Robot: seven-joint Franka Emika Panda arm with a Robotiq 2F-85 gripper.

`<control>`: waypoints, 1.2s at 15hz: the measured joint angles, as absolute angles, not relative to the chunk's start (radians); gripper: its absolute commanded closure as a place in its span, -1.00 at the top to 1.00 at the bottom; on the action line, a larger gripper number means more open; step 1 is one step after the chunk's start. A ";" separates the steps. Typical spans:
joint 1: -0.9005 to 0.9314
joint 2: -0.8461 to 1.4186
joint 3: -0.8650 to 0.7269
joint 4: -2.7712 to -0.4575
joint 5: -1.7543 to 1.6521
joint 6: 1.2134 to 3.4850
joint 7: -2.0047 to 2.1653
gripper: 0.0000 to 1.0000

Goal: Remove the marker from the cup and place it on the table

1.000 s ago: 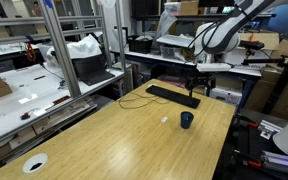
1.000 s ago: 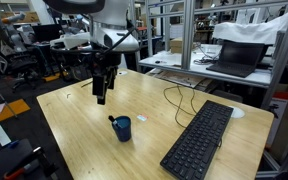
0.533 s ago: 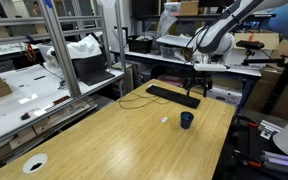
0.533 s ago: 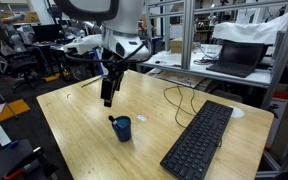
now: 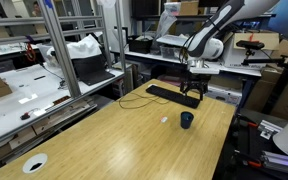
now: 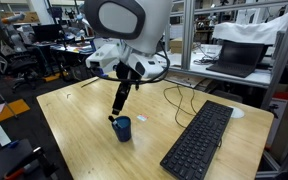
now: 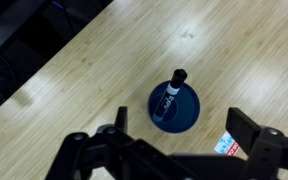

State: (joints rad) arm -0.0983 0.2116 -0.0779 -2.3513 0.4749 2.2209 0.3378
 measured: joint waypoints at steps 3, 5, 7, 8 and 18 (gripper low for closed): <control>-0.098 0.267 -0.077 -2.298 0.485 2.185 0.322 0.29; -0.098 0.301 -0.077 -2.264 0.485 2.163 0.319 0.30; -0.099 0.336 -0.077 -2.233 0.487 2.143 0.314 0.43; -0.100 0.353 -0.077 -2.218 0.488 2.135 0.311 0.46; -0.128 0.529 -0.076 -2.102 0.547 2.046 0.257 0.29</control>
State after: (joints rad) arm -0.1275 0.5286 -0.0763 -2.1024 0.5467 2.0464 0.2567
